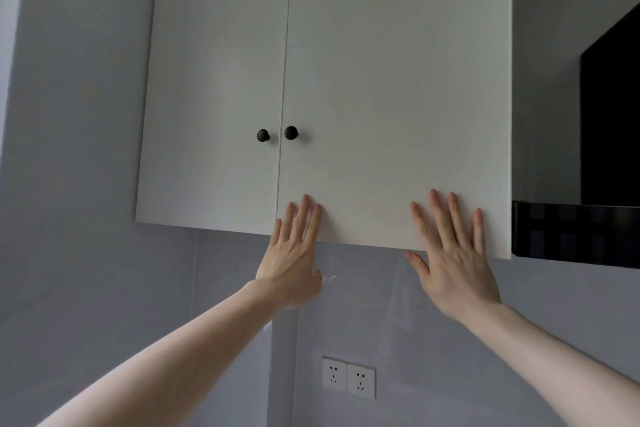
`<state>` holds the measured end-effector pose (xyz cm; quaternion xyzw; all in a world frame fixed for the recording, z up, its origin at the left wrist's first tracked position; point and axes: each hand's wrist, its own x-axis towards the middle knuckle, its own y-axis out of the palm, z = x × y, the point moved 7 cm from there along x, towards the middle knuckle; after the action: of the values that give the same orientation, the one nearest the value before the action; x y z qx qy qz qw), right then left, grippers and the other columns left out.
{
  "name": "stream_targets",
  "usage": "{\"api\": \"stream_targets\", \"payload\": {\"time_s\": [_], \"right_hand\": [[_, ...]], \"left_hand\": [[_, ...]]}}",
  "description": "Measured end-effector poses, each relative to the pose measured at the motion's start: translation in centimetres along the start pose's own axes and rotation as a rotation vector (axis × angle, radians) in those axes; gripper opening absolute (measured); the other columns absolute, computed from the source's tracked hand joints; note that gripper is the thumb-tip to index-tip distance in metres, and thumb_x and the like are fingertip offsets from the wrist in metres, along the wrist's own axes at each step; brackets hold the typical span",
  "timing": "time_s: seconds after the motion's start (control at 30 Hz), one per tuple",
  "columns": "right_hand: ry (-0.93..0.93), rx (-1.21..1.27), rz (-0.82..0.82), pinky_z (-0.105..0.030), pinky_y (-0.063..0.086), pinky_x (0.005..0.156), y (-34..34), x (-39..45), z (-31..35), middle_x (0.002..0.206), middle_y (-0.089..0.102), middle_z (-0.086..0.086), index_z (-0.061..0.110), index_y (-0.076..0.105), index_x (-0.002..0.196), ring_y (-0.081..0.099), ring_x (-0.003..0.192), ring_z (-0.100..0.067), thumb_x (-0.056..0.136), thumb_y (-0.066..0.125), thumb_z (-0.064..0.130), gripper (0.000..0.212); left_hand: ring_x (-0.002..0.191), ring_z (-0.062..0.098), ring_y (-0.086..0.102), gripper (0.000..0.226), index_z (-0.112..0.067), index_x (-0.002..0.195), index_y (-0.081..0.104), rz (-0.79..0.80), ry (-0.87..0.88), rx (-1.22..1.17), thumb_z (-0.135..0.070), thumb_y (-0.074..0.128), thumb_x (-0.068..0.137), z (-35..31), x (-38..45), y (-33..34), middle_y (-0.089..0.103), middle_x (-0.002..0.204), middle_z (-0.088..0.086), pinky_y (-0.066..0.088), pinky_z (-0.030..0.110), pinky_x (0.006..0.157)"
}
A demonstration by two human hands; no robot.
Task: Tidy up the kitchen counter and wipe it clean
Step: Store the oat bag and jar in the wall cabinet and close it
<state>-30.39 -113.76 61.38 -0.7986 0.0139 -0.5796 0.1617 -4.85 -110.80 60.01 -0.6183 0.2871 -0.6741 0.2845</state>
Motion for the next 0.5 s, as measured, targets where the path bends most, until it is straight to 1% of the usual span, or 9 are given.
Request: {"api": "stream_targets", "payload": {"time_s": [0.27, 0.37, 0.5], "right_hand": [[-0.007, -0.054, 0.005, -0.067, 0.009, 0.121, 0.4, 0.0, 0.0, 0.170, 0.002, -0.014, 0.016, 0.017, 0.162, 0.001, 0.156, -0.038, 0.097, 0.040, 0.053, 0.078], [-0.001, -0.070, 0.009, -0.067, 0.009, 0.121, 0.4, 0.1, 0.0, 0.170, 0.001, -0.014, 0.016, 0.016, 0.162, 0.001, 0.156, -0.038, 0.096, 0.040, 0.055, 0.080], [0.000, -0.089, 0.016, -0.067, 0.009, 0.120, 0.6, 0.0, 0.0, 0.170, 0.000, -0.014, 0.016, 0.014, 0.162, 0.000, 0.156, -0.038, 0.095, 0.040, 0.057, 0.082]], "left_hand": [[0.148, 0.031, -0.039, 0.117, -0.017, 0.153, -0.036, 0.011, -0.040, -0.109, -0.033, 0.059, 0.087, -1.2, 0.7, 2.0, -0.050, 0.156, 0.002, -0.007, 0.046, 0.128], [0.146, 0.034, -0.042, 0.116, -0.014, 0.151, -0.040, 0.004, -0.041, -0.050, -0.030, 0.057, 0.088, -1.3, 0.8, 2.2, -0.053, 0.153, 0.005, -0.009, 0.048, 0.128], [0.143, 0.034, -0.046, 0.117, -0.013, 0.148, -0.043, -0.012, -0.027, 0.046, -0.016, 0.054, 0.083, -0.8, 0.4, 3.0, -0.055, 0.151, 0.008, -0.005, 0.051, 0.128]]}}
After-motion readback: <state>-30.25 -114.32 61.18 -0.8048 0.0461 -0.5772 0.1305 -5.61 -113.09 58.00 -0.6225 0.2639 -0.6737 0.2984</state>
